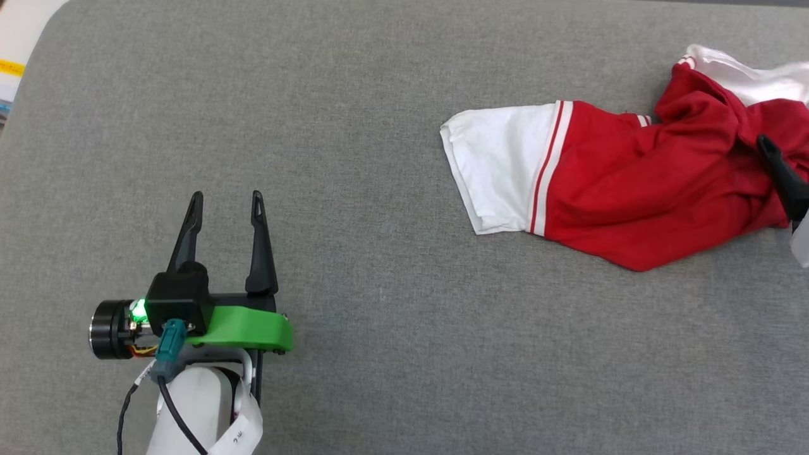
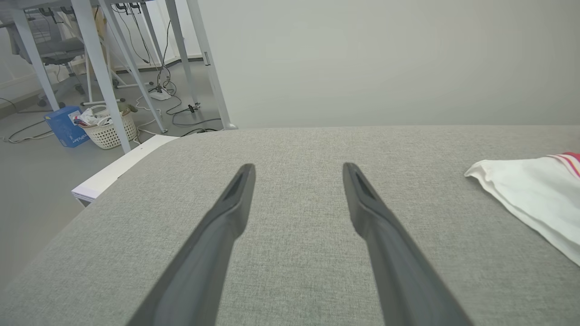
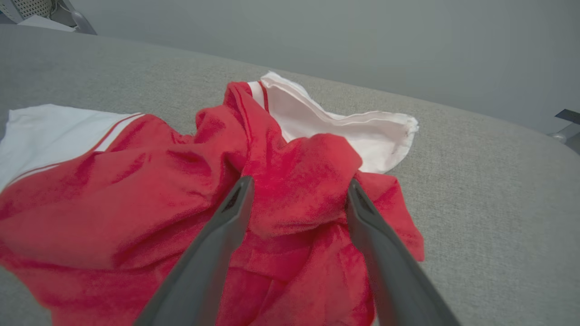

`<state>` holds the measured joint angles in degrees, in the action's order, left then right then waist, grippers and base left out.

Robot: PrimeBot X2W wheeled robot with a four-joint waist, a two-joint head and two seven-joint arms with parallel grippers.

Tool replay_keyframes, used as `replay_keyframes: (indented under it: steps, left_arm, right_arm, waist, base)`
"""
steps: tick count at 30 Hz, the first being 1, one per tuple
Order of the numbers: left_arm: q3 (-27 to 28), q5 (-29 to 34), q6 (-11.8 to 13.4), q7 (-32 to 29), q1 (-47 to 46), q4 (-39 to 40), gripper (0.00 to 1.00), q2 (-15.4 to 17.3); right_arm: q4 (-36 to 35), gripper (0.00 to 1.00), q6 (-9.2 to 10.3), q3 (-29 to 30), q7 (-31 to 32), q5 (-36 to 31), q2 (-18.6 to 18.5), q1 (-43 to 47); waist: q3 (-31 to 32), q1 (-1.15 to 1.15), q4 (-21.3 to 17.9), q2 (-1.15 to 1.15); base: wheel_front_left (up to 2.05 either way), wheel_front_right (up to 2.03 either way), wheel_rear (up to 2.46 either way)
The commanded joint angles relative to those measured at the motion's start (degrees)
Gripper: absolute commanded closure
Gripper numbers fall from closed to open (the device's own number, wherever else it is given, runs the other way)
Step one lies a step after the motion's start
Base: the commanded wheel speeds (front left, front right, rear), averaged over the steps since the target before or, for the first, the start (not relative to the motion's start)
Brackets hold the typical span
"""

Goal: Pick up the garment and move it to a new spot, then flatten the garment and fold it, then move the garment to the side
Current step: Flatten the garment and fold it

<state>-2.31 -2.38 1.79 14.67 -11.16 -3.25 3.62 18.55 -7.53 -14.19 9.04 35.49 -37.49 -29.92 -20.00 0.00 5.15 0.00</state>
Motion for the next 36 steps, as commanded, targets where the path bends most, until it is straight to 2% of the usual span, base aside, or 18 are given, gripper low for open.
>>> replay_keyframes:
  steps: [1,6,9,15,16,18,25,29,30,36]
  left_arm:
    - [0.3,0.4,0.0,0.3,0.4,0.1,0.0,0.4]
    - [0.7,0.8,-0.8,0.3,-0.8,0.4,0.0,1.8]
    - [0.6,1.1,-2.1,0.3,-3.2,0.3,0.0,3.4]
    - [-1.1,0.2,-7.0,-0.6,-12.8,-4.1,0.0,8.1]
    - [-4.3,-2.0,-8.7,-5.5,-19.8,-7.6,0.0,10.7]
    - [-7.4,-4.9,-9.1,-9.9,-24.1,-9.8,0.0,12.0]
    - [-28.9,-21.8,-9.3,-29.0,-37.3,-13.4,0.0,19.8]
    - [-39.5,-32.4,-9.3,-39.2,-43.3,-14.0,0.0,22.7]
    - [-47.1,-38.1,-9.3,-44.6,-47.7,-13.6,0.0,24.3]
    - [-62.5,-45.2,-9.3,-50.3,-54.8,-9.8,0.0,26.6]
  right_arm:
    - [-1.8,0.0,0.04,1.4,-2.1,-1.6,0.8,2.3]
    - [-8.0,0.0,0.04,7.4,-6.8,-6.7,5.7,9.0]
    - [-12.1,0.0,0.04,11.5,-8.5,-10.5,9.5,13.1]
    - [-19.2,0.0,0.04,15.3,-9.6,-16.9,16.4,18.5]
    - [-21.5,0.0,0.04,15.6,-9.4,-18.4,18.7,19.7]
    - [-22.0,0.0,0.04,15.6,-9.2,-18.6,18.9,19.8]
    - [-21.9,0.0,0.04,14.6,-9.4,-18.6,19.4,19.1]
    - [-21.2,0.0,0.04,13.9,-9.4,-18.4,19.3,17.9]
    - [-20.9,0.0,0.04,13.1,-9.6,-18.1,19.2,16.8]
    - [-19.9,0.0,0.04,12.6,-10.2,-17.4,18.9,15.4]
  waist:
    - [2.3,0.0,-1.4,0.0]
    - [4.2,0.0,-2.8,0.0]
    - [4.7,0.0,-3.4,0.0]
    - [4.3,0.0,-4.9,0.0]
    - [3.6,0.0,-5.8,0.0]
    - [3.0,0.0,-6.4,0.0]
    - [0.6,0.0,-8.2,0.0]
    - [-1.2,0.0,-9.3,0.0]
    - [-2.6,0.0,-10.1,0.0]
    - [-5.0,0.0,-11.3,0.0]
  base:
    - [0.0,0.0,0.0]
    - [0.0,0.0,0.0]
    - [0.0,0.0,0.0]
    - [0.0,0.0,0.0]
    - [0.0,0.0,0.0]
    - [0.0,0.0,0.0]
    - [0.0,0.0,0.0]
    - [0.0,0.0,0.0]
    - [0.0,0.0,0.0]
    - [0.0,0.0,0.0]
